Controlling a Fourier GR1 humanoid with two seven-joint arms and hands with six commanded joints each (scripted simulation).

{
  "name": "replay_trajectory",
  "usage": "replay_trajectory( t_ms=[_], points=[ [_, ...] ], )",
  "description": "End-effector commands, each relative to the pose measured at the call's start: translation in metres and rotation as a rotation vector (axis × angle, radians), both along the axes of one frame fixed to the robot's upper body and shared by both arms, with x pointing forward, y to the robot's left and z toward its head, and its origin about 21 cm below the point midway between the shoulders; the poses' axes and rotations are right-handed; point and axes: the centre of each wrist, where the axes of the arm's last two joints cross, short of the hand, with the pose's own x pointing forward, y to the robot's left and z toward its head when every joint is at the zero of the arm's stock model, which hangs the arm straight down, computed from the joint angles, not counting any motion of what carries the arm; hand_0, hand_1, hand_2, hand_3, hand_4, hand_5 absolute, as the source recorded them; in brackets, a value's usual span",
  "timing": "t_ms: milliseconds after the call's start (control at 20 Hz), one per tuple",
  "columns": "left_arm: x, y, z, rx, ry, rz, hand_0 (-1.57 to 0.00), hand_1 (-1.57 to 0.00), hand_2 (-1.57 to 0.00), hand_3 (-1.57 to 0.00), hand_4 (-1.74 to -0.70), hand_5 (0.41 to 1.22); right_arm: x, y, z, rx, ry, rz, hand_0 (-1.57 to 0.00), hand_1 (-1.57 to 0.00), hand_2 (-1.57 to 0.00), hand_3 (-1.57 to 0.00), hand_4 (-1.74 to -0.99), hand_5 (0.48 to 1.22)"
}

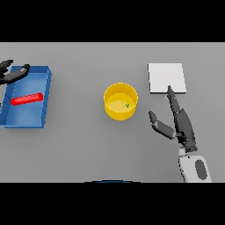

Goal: Pick up the red beaker and tilt it to pour out 1 green nut into yellow bowl. Pick up the yellow bowl and place it on the metallic measuring scale.

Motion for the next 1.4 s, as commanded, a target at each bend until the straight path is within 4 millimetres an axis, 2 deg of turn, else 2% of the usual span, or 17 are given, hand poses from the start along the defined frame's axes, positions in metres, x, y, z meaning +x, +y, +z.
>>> replay_trajectory(
  t_ms=[0,150,300,500,700,1000,1350],
  points=[
    [-0.003,0.001,-0.004,0.003,-0.013,0.004,-0.13,-0.11,-0.11,-0.11,-0.79,0.627,-0.002,-0.002,-0.001,-0.008,0.0,-0.004,0.0,0.0,0.0,0.0,-1.157,0.665],
    [-0.001,-0.005,0.001,-0.016,-0.081,-0.013,-0.06,-0.06,-0.06,-0.06,-0.78,0.633,-0.001,0.002,0.002,-0.066,0.031,-0.023,0.0,0.0,0.0,0.0,-1.131,0.631],
    [-0.004,-0.005,0.0,-0.069,-0.136,-0.027,-0.03,-0.03,-0.03,-0.03,-0.79,0.652,0.01,0.003,0.013,-0.163,-0.001,0.092,0.0,0.0,0.0,0.0,-1.08,0.662],
    [-0.006,-0.012,-0.003,-0.094,-0.137,-0.035,-0.01,-0.01,-0.01,-0.01,-0.8,0.673,0.033,0.002,0.035,-0.489,-0.015,0.218,0.0,0.0,0.0,0.0,-1.128,0.637],
    [-0.005,-0.018,-0.004,-0.114,-0.128,-0.029,0.0,0.0,0.0,0.0,-0.81,0.688,0.056,0.021,0.051,-0.789,-0.092,0.369,0.0,0.0,0.0,0.0,-1.15,0.63],
    [-0.006,-0.011,-0.003,-0.106,-0.125,-0.038,0.0,0.0,0.0,0.0,-0.8,0.691,0.083,0.042,0.056,-1.057,-0.163,0.597,0.0,0.0,0.0,0.0,-1.161,0.643],
    [-0.006,-0.008,-0.003,-0.105,-0.123,-0.035,0.0,0.0,0.0,0.0,-0.81,0.693,0.103,0.067,0.048,-1.202,-0.13,0.785,0.0,0.0,0.0,0.0,-1.157,0.652]
  ],
)
